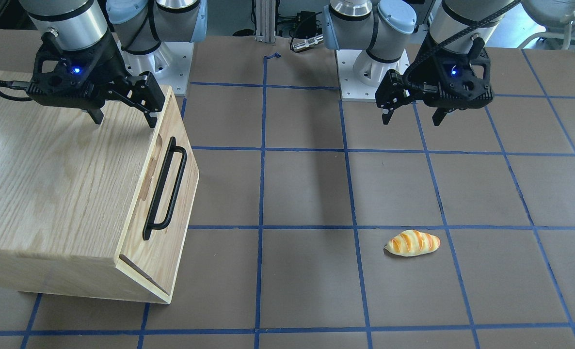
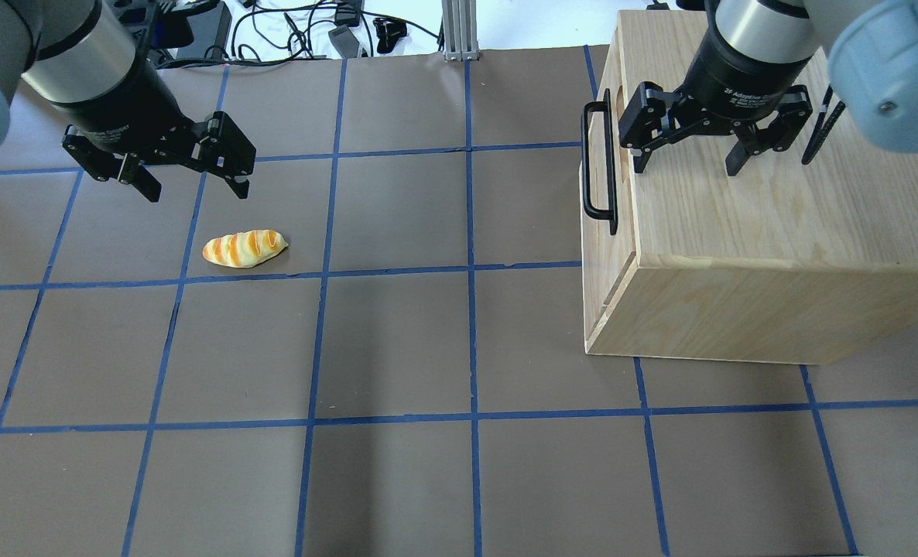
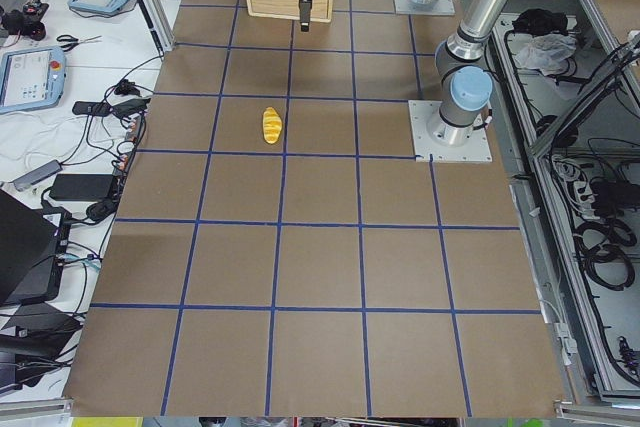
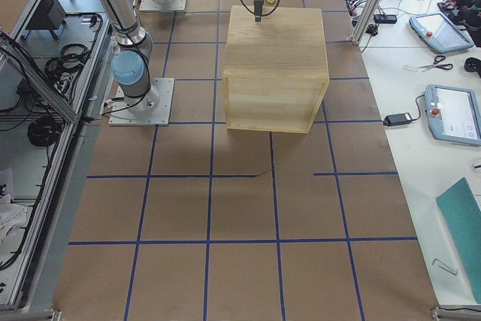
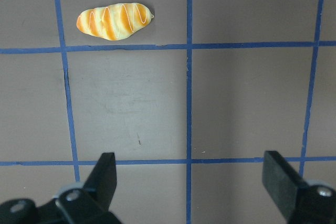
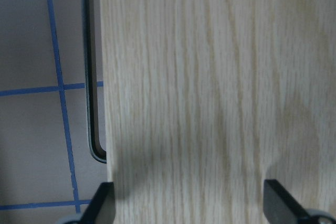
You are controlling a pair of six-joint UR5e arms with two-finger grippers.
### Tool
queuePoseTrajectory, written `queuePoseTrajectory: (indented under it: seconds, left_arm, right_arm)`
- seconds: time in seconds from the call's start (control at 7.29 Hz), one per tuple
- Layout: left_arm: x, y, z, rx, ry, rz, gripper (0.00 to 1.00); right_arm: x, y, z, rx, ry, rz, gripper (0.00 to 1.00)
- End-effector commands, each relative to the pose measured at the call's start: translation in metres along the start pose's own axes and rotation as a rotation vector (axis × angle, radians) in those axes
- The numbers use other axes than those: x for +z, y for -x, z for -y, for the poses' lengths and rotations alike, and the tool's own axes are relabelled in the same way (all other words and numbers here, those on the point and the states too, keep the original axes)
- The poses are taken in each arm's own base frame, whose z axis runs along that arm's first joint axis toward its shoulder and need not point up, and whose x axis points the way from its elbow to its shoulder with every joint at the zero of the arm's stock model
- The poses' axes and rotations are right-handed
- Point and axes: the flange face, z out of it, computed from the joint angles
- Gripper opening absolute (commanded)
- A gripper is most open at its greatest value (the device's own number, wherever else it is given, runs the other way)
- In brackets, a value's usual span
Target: Open upper drawer
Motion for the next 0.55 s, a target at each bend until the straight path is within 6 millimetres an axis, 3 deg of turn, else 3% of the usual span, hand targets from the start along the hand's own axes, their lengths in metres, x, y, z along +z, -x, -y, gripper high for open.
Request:
queuePoseTrajectory:
  seconds: [0.0,0.41]
  left_arm:
    - [0.0075,0.0000,-0.0043,0.002,0.013,0.001,1.00]
    - [0.0093,-0.0001,-0.0055,0.000,0.011,0.002,1.00]
  right_arm:
    - [0.0000,0.0006,-0.0002,-0.001,0.000,0.001,1.00]
    - [0.0000,0.0004,-0.0002,-0.001,0.000,0.000,1.00]
